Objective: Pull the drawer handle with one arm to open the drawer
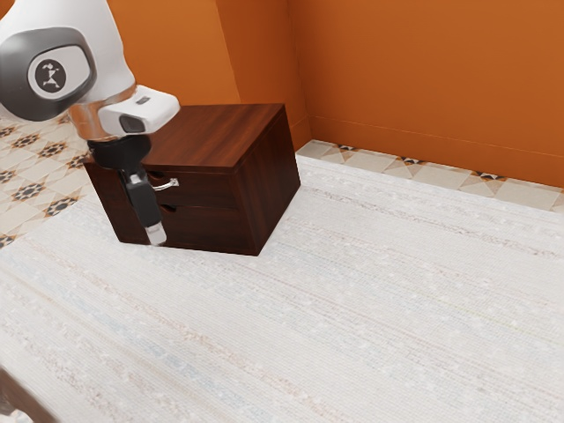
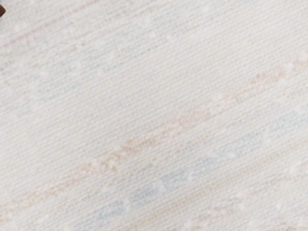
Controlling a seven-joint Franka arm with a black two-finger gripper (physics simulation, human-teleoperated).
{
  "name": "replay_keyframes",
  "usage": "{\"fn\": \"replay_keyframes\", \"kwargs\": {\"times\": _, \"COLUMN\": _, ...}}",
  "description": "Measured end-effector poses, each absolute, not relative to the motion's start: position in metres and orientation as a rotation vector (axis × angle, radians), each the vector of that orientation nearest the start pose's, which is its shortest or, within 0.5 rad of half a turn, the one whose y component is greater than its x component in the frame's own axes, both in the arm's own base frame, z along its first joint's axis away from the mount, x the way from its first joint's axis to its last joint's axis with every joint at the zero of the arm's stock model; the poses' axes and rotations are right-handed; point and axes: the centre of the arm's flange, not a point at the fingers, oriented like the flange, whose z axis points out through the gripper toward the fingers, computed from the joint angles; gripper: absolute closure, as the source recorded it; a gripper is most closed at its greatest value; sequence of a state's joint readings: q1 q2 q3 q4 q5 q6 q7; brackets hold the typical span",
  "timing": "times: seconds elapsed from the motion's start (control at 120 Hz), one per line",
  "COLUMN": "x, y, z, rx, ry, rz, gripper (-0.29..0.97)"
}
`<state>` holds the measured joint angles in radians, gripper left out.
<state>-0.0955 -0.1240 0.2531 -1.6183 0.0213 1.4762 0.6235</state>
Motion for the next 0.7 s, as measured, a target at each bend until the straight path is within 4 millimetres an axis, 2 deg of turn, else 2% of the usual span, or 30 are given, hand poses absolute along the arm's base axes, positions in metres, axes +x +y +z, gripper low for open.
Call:
{"fn": "replay_keyframes", "kwargs": {"times": 0.083, "x": 0.503, "y": 0.092, "z": 0.661, "rx": -3.038, "ry": 0.811, "rz": -0.036, "gripper": 0.00}}
{"fn": "replay_keyframes", "kwargs": {"times": 0.192, "x": 0.513, "y": 0.094, "z": 0.653, "rx": -3.008, "ry": 0.895, "rz": -0.048, "gripper": 0.00}}
{"fn": "replay_keyframes", "kwargs": {"times": 0.267, "x": 0.513, "y": 0.106, "z": 0.649, "rx": -3.004, "ry": 0.913, "rz": -0.043, "gripper": 0.00}}
{"fn": "replay_keyframes", "kwargs": {"times": 0.342, "x": 0.502, "y": 0.121, "z": 0.653, "rx": -2.979, "ry": 0.960, "rz": -0.049, "gripper": 0.00}}
{"fn": "replay_keyframes", "kwargs": {"times": 0.4, "x": 0.493, "y": 0.136, "z": 0.649, "rx": -2.951, "ry": 1.011, "rz": -0.039, "gripper": 0.00}}
{"fn": "replay_keyframes", "kwargs": {"times": 0.517, "x": 0.484, "y": 0.171, "z": 0.626, "rx": -2.885, "ry": 1.125, "rz": -0.039, "gripper": 0.00}}
{"fn": "replay_keyframes", "kwargs": {"times": 0.633, "x": 0.487, "y": 0.224, "z": 0.606, "rx": -2.825, "ry": 1.207, "rz": -0.093, "gripper": 0.00}}
{"fn": "replay_keyframes", "kwargs": {"times": 0.7, "x": 0.491, "y": 0.238, "z": 0.601, "rx": -2.765, "ry": 1.285, "rz": -0.129, "gripper": 0.00}}
